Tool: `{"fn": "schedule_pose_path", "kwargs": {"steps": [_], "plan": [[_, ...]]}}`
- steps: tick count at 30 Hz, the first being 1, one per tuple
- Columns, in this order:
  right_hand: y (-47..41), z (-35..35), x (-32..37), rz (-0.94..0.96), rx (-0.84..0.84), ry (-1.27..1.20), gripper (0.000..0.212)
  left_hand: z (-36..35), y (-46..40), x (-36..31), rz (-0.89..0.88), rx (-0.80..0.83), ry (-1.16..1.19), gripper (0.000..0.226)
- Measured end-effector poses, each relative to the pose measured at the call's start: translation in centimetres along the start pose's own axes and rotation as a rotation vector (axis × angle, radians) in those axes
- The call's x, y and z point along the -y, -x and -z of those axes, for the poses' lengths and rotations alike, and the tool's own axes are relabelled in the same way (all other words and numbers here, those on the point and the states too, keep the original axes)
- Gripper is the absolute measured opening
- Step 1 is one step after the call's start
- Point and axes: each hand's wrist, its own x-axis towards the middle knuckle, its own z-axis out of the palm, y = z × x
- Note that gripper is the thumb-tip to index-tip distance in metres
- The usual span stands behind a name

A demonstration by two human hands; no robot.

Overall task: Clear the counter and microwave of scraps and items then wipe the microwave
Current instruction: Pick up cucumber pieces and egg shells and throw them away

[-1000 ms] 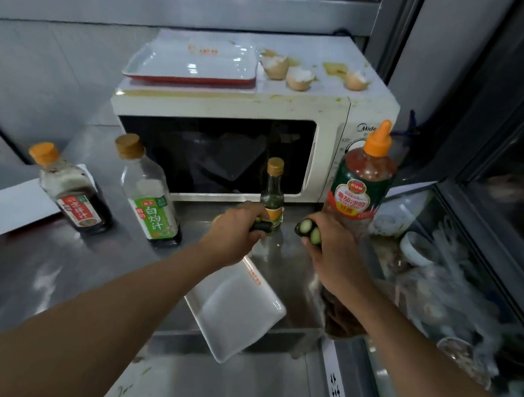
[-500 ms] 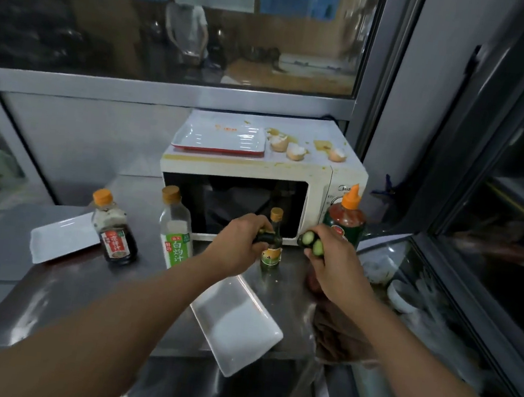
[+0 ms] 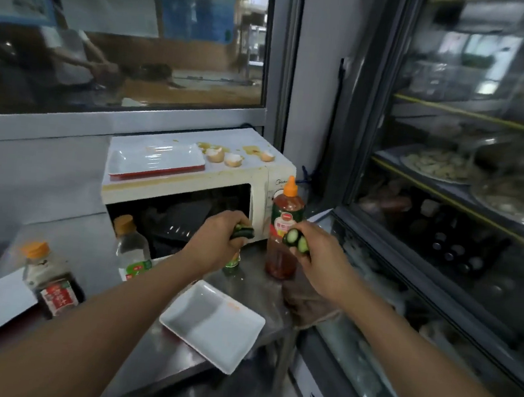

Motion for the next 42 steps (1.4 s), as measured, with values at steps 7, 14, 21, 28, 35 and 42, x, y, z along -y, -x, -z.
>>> {"fn": "schedule_pose_path", "kwargs": {"steps": [7, 14, 21, 28, 35, 42], "plan": [[6.8, 2.0, 5.5, -0.212, -0.075, 0.061, 0.025, 1.0, 3.1, -1.5, -0.233, 0.152, 0.117, 0.019], [16.0, 5.7, 9.5, -0.443, -0.156, 0.168, 0.025, -1.2, 6.9, -6.0, -0.44, 0.311, 0.199, 0.021], [27.0, 11.0, 12.4, -0.63, -0.292, 0.3, 0.019, -3.8, 13.0, -14.9, -0.663, 0.477, 0.25, 0.017], [40.2, 16.4, 16.6, -0.845, -0.412, 0.399, 0.021, -6.2, 21.9, -25.7, -0.862, 0.616, 0.322, 0.019], [54.9, 20.5, 22.5, -1.018, -0.499, 0.498, 0.02, -7.5, 34.9, -35.8, -1.039, 0.718, 0.378, 0.019], [69.1, 24.1, 29.1, -1.16, -0.577, 0.529, 0.02, -8.5, 48.8, -44.2, -1.175, 0.829, 0.397, 0.019]]}}
